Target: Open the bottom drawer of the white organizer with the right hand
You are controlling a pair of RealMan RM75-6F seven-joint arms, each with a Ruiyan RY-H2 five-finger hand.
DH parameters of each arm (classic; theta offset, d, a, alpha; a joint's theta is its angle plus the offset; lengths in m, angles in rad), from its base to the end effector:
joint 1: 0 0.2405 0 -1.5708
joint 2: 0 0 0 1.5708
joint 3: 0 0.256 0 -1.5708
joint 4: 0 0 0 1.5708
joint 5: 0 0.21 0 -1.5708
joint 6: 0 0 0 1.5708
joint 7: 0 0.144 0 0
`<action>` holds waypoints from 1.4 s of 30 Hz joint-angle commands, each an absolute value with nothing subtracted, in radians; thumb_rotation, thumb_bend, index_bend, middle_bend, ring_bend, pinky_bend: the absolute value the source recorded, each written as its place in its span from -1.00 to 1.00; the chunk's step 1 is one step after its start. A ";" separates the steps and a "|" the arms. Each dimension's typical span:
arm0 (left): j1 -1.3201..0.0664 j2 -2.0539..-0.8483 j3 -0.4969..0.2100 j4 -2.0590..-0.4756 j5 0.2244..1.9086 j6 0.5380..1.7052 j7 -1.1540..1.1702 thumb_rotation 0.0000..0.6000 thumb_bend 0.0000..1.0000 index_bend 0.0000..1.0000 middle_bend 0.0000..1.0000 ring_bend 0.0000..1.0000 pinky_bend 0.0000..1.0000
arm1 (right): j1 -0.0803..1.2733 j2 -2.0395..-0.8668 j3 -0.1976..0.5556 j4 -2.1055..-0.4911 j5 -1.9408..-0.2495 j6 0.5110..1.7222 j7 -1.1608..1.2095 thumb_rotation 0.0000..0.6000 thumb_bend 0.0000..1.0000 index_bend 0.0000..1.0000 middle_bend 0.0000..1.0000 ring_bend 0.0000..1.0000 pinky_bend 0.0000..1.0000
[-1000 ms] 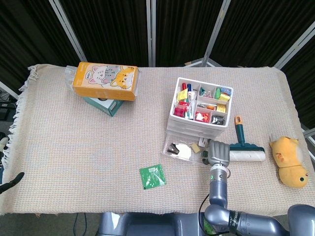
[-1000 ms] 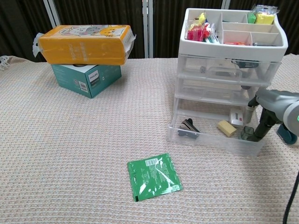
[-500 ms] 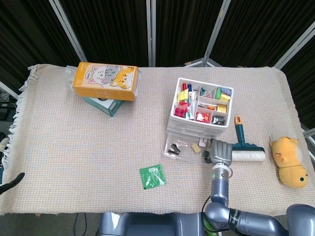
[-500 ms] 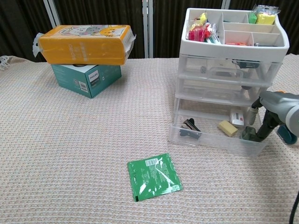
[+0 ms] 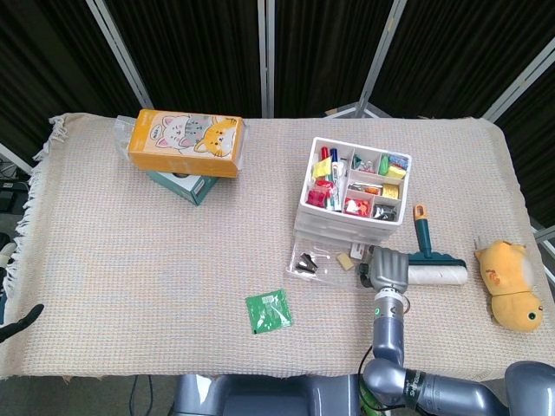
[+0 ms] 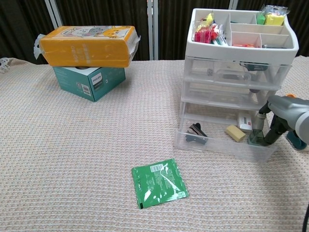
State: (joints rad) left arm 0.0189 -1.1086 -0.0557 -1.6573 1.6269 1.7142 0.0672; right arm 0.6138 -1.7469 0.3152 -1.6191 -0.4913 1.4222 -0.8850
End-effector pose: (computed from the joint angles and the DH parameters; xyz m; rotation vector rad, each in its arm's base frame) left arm -0.2904 0.1471 0.1829 -1.3024 -0.7186 -1.0115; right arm -0.1896 -0.3016 -0.0258 1.3075 -1.2123 0.4749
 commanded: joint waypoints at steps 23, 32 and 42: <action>0.020 -1.108 -0.055 -1.658 1.629 1.716 0.069 1.00 -0.90 -1.00 -1.00 -1.00 -1.00 | 0.590 -1.690 0.288 -1.713 -0.607 1.470 -0.844 1.00 -0.39 0.21 0.96 0.94 0.50; 0.023 -1.106 -0.055 -1.659 1.630 1.720 0.065 1.00 -0.90 -1.00 -1.00 -1.00 -1.00 | 0.527 -1.549 0.302 -1.860 -0.693 1.527 -0.770 1.00 -0.39 0.21 0.96 0.94 0.50; 0.028 -1.108 -0.050 -1.665 1.642 1.729 0.080 1.00 -0.90 -1.00 -1.00 -1.00 -1.00 | 0.462 -1.419 0.309 -1.851 -0.658 1.485 -0.686 1.00 -0.40 0.20 0.96 0.94 0.50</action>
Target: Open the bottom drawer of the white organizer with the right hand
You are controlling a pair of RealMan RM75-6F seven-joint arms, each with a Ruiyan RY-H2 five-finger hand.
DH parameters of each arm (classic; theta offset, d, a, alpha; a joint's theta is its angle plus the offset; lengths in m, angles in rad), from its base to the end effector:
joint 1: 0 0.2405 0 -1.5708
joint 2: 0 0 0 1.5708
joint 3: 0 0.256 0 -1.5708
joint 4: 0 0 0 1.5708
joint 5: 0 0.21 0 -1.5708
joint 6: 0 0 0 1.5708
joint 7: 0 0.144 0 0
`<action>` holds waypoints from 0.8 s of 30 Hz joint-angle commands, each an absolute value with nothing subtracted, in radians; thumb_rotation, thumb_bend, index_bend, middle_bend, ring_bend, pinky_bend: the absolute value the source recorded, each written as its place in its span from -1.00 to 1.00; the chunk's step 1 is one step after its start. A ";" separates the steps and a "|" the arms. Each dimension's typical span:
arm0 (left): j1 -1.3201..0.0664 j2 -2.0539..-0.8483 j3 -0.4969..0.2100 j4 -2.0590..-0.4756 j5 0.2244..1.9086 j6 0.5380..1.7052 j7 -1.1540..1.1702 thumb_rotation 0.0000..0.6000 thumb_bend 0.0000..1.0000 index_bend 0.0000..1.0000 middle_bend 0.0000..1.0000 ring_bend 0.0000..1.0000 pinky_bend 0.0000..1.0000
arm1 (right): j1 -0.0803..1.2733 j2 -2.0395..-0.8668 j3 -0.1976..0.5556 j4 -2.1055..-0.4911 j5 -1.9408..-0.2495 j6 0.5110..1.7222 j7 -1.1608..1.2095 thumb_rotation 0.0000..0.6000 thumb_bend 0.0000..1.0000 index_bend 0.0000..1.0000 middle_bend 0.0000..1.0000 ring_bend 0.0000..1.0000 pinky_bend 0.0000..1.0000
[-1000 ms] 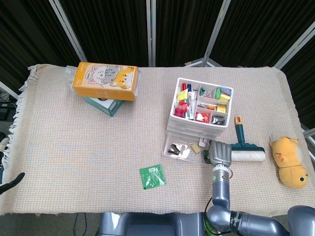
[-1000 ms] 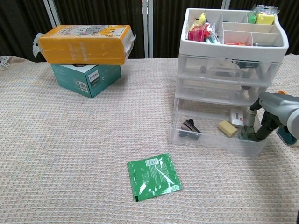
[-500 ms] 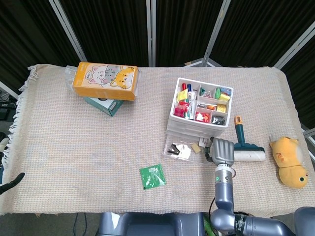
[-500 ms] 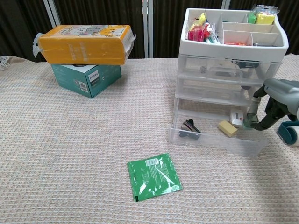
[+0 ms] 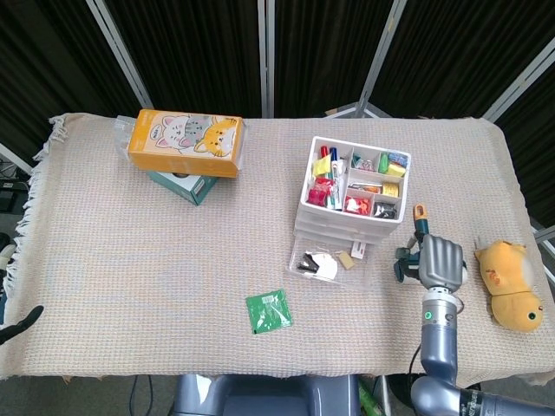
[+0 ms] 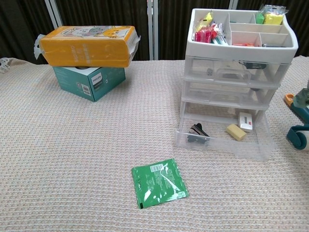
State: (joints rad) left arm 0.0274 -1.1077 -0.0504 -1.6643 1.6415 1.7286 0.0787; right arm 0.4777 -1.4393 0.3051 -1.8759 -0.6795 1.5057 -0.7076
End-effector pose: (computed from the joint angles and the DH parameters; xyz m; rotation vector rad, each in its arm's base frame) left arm -0.2881 0.1432 0.1831 -1.3036 -0.7083 -1.0141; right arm -0.2119 -0.2888 0.0767 1.1570 -1.1188 0.6761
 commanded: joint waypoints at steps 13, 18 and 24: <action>0.026 -1.112 -0.050 -1.666 1.642 1.723 0.094 1.00 -0.90 -1.00 -1.00 -1.00 -1.00 | 0.439 -1.391 0.312 -1.688 -0.547 1.361 -0.617 1.00 -0.42 0.20 0.96 0.94 0.50; 0.027 -1.113 -0.048 -1.667 1.644 1.722 0.097 1.00 -0.90 -1.00 -1.00 -1.00 -1.00 | 0.436 -1.404 0.309 -1.629 -0.525 1.323 -0.592 1.00 -0.44 0.16 0.95 0.94 0.50; 0.026 -1.113 -0.049 -1.668 1.641 1.720 0.098 1.00 -0.90 -1.00 -1.00 -1.00 -1.00 | 0.435 -1.425 0.302 -1.570 -0.518 1.289 -0.565 1.00 -0.55 0.07 0.94 0.93 0.50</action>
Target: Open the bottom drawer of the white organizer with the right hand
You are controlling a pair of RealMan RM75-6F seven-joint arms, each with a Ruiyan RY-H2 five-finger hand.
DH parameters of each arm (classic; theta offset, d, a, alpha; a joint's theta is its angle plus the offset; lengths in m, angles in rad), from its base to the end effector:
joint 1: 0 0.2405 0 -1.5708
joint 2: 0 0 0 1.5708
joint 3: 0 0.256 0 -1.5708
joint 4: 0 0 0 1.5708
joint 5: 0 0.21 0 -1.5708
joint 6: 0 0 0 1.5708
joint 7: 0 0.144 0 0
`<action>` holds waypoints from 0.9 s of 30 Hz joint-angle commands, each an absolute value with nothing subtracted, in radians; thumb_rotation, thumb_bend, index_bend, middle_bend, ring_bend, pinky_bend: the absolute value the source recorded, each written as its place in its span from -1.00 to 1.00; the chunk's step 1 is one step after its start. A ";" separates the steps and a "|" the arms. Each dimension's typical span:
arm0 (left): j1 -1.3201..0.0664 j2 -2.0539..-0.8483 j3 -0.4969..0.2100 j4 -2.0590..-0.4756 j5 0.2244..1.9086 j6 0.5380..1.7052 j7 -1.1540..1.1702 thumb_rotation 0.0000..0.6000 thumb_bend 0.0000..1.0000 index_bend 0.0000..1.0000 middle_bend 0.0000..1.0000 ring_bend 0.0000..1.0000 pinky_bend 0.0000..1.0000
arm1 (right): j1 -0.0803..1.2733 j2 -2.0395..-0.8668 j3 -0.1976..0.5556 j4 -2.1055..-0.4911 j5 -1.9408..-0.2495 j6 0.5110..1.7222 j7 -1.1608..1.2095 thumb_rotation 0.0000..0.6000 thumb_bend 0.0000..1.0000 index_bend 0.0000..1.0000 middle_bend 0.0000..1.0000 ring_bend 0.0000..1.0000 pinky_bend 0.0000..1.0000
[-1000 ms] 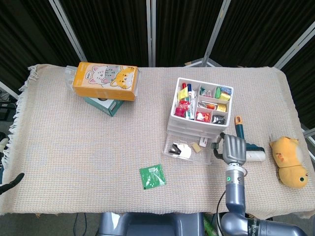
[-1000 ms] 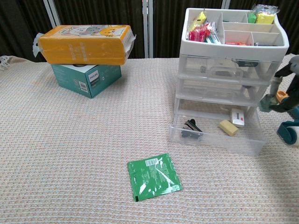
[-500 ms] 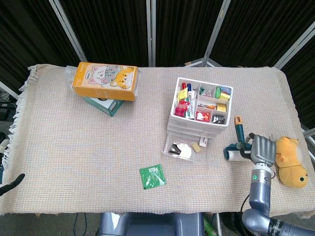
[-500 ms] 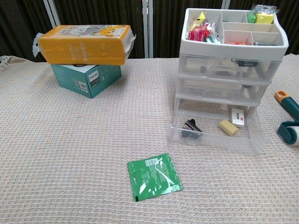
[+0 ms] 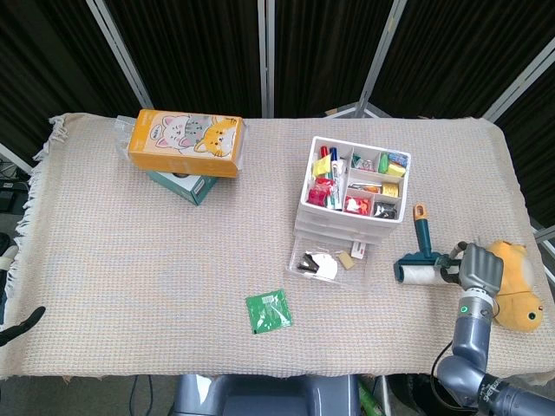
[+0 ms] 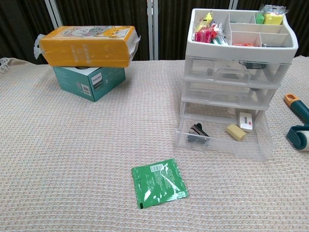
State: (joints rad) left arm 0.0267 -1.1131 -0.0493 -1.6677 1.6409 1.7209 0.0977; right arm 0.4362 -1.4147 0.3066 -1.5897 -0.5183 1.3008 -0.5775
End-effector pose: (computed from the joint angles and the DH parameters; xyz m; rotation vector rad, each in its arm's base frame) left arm -0.2876 0.1434 0.1803 -1.3099 -0.7074 -1.0007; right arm -0.3040 -0.2975 0.0828 1.0173 -1.2168 0.4878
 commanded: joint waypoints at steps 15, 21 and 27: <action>0.028 -1.114 -0.050 -1.665 1.639 1.721 0.096 1.00 -0.90 -1.00 -1.00 -1.00 -1.00 | 0.357 -1.394 0.240 -1.628 -0.717 1.357 -0.434 1.00 -0.66 -0.32 0.65 0.67 0.31; 0.028 -1.120 -0.048 -1.650 1.627 1.710 0.093 1.00 -0.90 -1.00 -1.00 -1.00 -1.00 | 0.263 -1.341 0.160 -1.687 -1.000 1.481 -0.280 1.00 -0.68 -0.34 0.12 0.24 0.04; 0.027 -1.128 -0.043 -1.630 1.609 1.691 0.086 1.00 -0.90 -1.00 -1.00 -1.00 -1.00 | 0.220 -1.318 0.091 -1.625 -1.206 1.535 -0.194 1.00 -0.71 -0.46 -0.54 -0.64 -0.53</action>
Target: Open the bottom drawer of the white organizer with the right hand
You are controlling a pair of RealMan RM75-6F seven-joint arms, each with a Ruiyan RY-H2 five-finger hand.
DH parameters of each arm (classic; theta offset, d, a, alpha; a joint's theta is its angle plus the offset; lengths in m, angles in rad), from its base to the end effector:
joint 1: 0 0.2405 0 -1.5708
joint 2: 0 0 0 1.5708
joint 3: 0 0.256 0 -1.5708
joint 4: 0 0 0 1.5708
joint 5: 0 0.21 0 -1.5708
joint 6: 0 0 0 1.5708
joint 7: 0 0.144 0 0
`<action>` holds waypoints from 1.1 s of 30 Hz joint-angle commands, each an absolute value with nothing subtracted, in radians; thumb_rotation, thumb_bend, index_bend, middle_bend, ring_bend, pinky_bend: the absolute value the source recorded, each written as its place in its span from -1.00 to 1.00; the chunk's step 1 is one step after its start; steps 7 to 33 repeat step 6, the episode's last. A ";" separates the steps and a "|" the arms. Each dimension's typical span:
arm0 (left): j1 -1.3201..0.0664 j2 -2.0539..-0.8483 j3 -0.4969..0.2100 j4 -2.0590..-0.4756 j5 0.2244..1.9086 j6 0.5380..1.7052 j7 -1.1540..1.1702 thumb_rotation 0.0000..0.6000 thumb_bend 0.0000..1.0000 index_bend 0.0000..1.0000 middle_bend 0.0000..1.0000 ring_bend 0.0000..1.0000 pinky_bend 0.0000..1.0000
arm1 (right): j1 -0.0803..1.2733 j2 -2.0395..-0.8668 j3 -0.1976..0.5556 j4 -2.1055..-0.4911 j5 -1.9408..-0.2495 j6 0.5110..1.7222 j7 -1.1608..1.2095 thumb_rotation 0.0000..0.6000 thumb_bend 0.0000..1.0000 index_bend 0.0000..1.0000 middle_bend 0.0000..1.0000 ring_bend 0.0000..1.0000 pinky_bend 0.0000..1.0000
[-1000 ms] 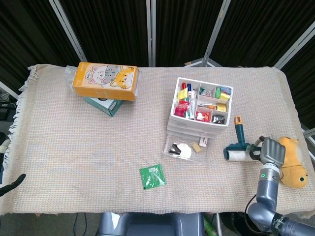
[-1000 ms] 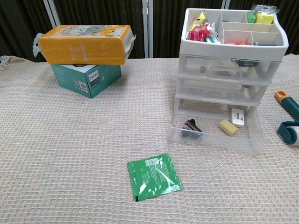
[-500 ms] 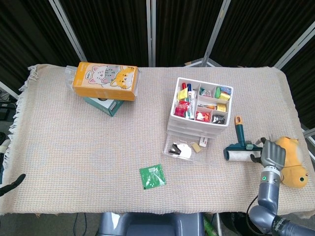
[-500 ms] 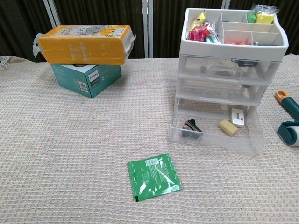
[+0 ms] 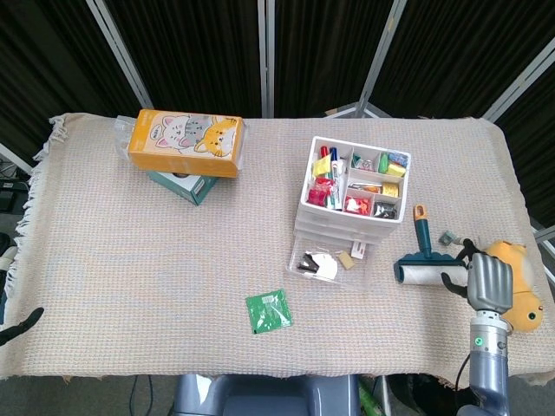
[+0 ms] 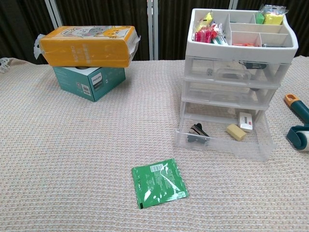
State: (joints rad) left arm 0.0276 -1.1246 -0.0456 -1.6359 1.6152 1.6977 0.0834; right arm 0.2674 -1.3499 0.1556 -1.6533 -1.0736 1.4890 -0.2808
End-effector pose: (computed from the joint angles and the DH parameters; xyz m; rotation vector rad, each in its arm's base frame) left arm -0.2975 0.1431 0.1766 -1.3108 -0.7328 -0.9648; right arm -0.2889 -0.2448 0.1081 1.1314 -0.9972 0.8400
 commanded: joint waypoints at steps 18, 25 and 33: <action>0.028 -1.130 -0.043 -1.625 1.590 1.677 0.087 1.00 -0.90 -1.00 -1.00 -1.00 -1.00 | 0.215 -1.232 0.019 -1.636 -1.303 1.454 -0.170 1.00 -0.83 -0.97 -1.00 -1.00 -1.00; 0.028 -1.130 -0.043 -1.625 1.590 1.677 0.087 1.00 -0.90 -1.00 -1.00 -1.00 -1.00 | 0.215 -1.232 0.019 -1.636 -1.303 1.454 -0.170 1.00 -0.83 -0.97 -1.00 -1.00 -1.00; 0.028 -1.130 -0.043 -1.625 1.590 1.677 0.087 1.00 -0.90 -1.00 -1.00 -1.00 -1.00 | 0.215 -1.232 0.019 -1.636 -1.303 1.454 -0.170 1.00 -0.83 -0.97 -1.00 -1.00 -1.00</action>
